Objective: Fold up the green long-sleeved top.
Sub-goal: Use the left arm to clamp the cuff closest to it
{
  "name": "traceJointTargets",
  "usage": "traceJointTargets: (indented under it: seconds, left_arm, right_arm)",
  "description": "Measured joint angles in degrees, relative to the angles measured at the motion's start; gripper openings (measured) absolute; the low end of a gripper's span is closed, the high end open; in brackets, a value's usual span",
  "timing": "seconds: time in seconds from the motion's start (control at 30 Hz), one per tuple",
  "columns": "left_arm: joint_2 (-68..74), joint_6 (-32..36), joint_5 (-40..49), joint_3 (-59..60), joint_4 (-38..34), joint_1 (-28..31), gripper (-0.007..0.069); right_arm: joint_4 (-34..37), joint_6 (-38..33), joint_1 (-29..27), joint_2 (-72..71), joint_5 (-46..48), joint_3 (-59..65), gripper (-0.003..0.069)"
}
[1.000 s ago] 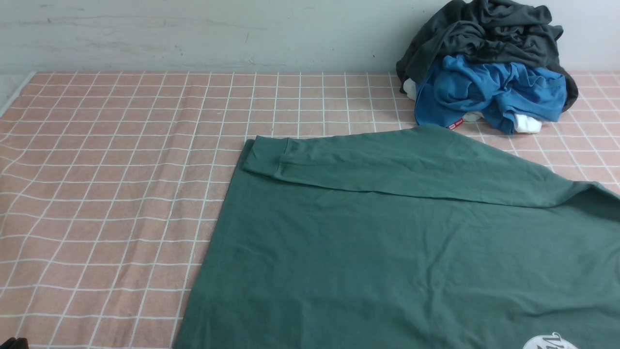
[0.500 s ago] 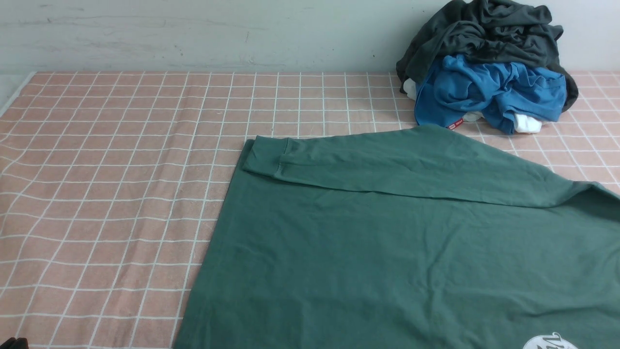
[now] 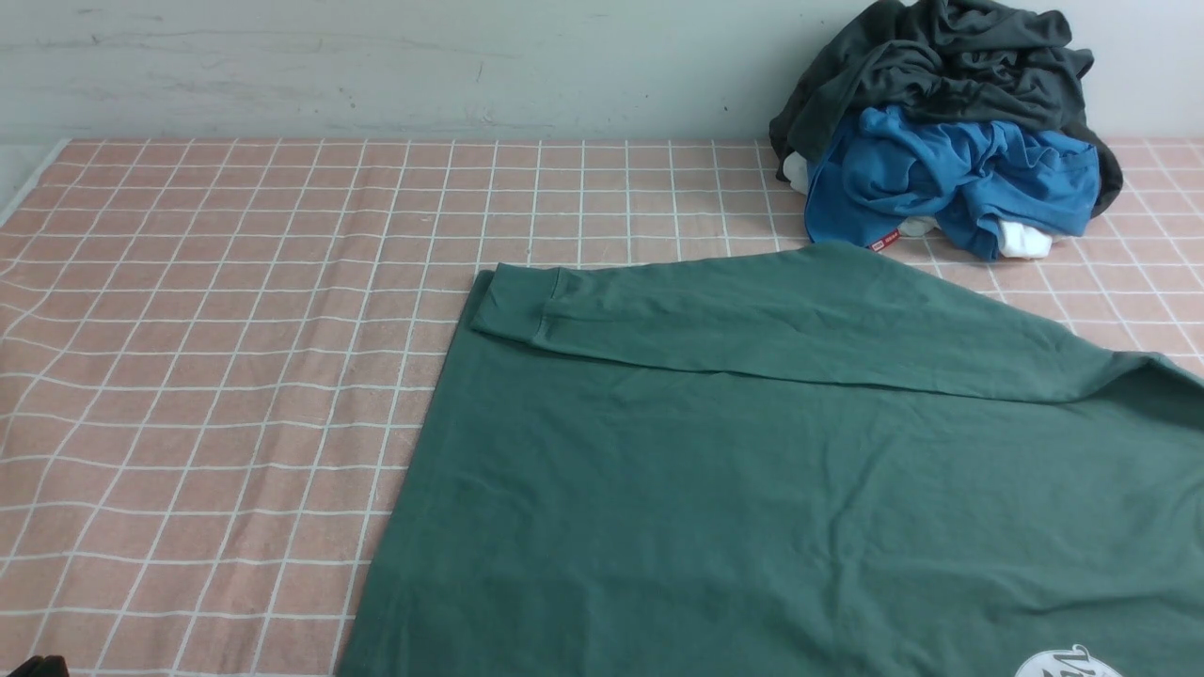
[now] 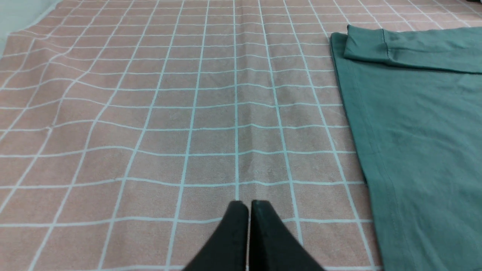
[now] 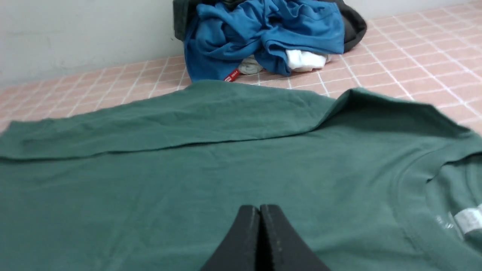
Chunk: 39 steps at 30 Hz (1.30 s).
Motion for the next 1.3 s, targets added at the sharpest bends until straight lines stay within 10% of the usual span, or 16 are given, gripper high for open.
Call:
traceJointTargets:
  seconds: [0.37, 0.6, 0.87, 1.1, 1.3]
  left_arm:
    - [0.0, 1.64, -1.11, 0.36, 0.67, 0.0, -0.0001]
    - [0.0, -15.16, -7.14, 0.47, -22.61, 0.0, -0.0001]
    - [0.0, -21.1, -11.81, 0.47, -41.87, 0.0, -0.0001]
    - [0.0, -19.1, -16.95, 0.21, -43.34, 0.0, -0.0001]
    - [3.58, -2.62, -8.11, -11.61, -34.39, 0.0, -0.0001]
  right_arm:
    - [25.78, 8.32, 0.0, 0.0, 0.58, 0.1, -0.0014]
    - [35.59, 8.5, 0.0, 0.0, -0.72, 0.1, -0.0014]
    - [31.88, 7.14, 0.0, 0.0, -6.09, 0.15, -0.0014]
    - [28.98, -0.47, 0.0, 0.0, -8.51, 0.09, -0.0014]
    - [21.57, -14.08, 0.0, 4.52, -6.71, -9.88, -0.0014]
